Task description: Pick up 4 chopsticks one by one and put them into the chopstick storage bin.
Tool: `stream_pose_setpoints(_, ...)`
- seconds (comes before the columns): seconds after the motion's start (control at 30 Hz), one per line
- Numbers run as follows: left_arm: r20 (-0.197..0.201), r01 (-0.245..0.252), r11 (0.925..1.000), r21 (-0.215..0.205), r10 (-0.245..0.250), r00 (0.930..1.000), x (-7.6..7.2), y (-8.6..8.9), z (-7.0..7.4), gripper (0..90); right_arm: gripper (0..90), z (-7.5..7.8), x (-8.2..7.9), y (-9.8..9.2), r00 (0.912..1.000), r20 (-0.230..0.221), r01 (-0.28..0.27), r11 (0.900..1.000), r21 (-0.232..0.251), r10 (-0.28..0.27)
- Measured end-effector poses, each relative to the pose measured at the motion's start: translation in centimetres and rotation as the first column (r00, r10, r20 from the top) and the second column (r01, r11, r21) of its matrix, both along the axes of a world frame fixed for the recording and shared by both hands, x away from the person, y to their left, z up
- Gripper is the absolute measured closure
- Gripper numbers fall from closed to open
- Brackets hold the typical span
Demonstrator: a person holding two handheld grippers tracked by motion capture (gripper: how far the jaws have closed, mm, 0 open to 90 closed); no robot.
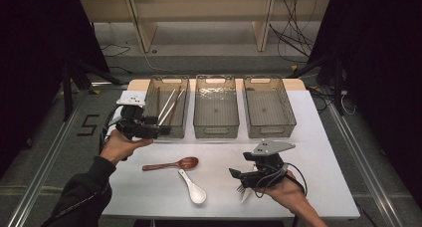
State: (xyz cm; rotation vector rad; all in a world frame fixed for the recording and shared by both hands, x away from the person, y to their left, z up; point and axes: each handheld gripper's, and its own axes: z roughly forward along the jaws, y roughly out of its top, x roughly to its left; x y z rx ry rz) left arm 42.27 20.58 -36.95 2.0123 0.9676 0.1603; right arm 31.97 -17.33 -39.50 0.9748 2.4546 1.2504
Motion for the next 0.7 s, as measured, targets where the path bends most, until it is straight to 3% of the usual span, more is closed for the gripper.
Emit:
stream_pose_setpoints(0.4,-0.024,0.090,0.9907,0.101,-0.088,0.9958,-1.2,-0.6,-1.7,19.5,30.1,-0.1,0.1,-0.4,1.0000,0.000,0.007,1.000,0.007,-0.007)
stream_pose_setpoints(0.5,-0.026,0.104,0.9840,0.145,-0.101,0.9945,-1.5,-0.8,-2.1,19.1,30.0,-0.1,0.1,-0.6,0.9999,0.003,0.011,1.000,0.011,-0.011)
stream_pose_setpoints(0.7,-0.041,0.140,0.9725,0.186,-0.135,0.9900,-1.7,-1.2,-3.0,19.2,29.6,-0.1,0.1,-0.8,0.9997,0.012,0.022,1.000,0.021,-0.022)
